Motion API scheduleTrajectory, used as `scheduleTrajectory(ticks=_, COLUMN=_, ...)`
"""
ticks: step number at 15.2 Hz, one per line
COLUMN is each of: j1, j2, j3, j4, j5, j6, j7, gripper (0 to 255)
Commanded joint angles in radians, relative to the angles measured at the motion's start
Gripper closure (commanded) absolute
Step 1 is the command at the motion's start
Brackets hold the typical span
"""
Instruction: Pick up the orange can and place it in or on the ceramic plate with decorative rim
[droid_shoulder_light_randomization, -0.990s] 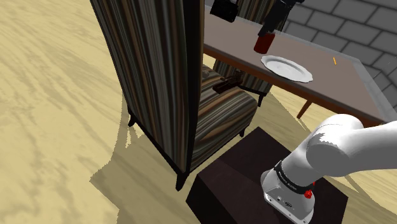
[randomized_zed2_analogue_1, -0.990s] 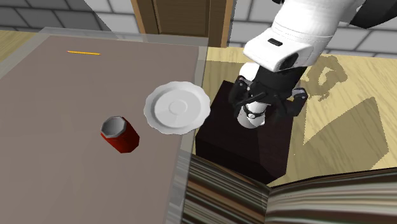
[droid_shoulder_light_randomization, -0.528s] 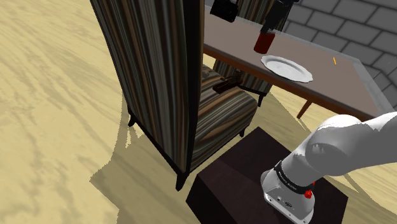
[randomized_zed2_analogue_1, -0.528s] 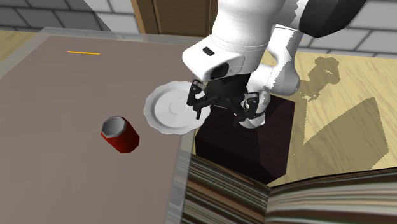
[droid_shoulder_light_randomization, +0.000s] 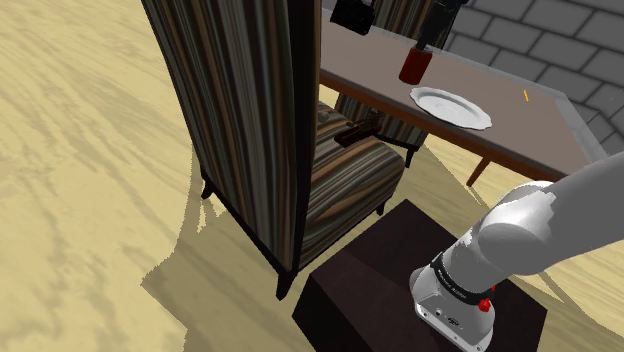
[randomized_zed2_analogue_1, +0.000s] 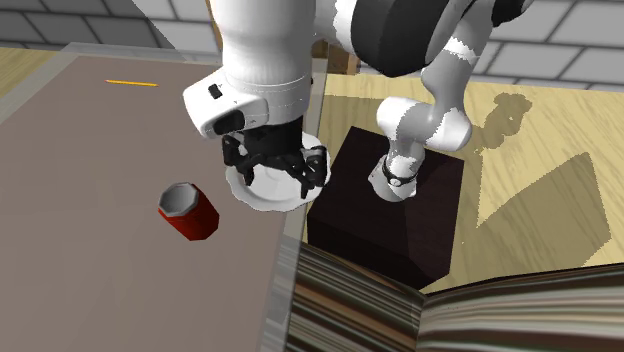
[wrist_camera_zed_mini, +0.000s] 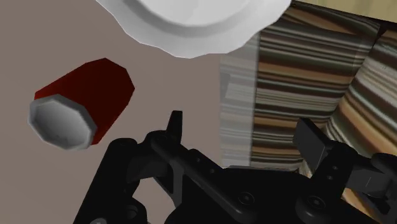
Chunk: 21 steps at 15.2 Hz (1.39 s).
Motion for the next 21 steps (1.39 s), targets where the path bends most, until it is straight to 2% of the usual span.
scheduleTrajectory(ticks=1, j1=-0.008, j2=0.074, j3=-0.038, j4=0.07, j5=0.01, j6=-0.012, j7=-0.047, gripper=0)
scheduleTrajectory(ticks=7, j1=-0.052, j2=0.311, j3=-0.14, j4=0.301, j5=0.078, j6=-0.063, j7=-0.193, gripper=0)
scheduleTrajectory(ticks=12, j1=-0.14, j2=0.549, j3=-0.199, j4=0.559, j5=0.174, j6=-0.143, j7=-0.315, gripper=0)
scheduleTrajectory(ticks=13, j1=-0.148, j2=0.562, j3=-0.199, j4=0.574, j5=0.18, j6=-0.149, j7=-0.321, gripper=0)
scheduleTrajectory(ticks=21, j1=-0.132, j2=0.529, j3=-0.195, j4=0.429, j5=0.162, j6=-0.033, j7=-0.313, gripper=0)
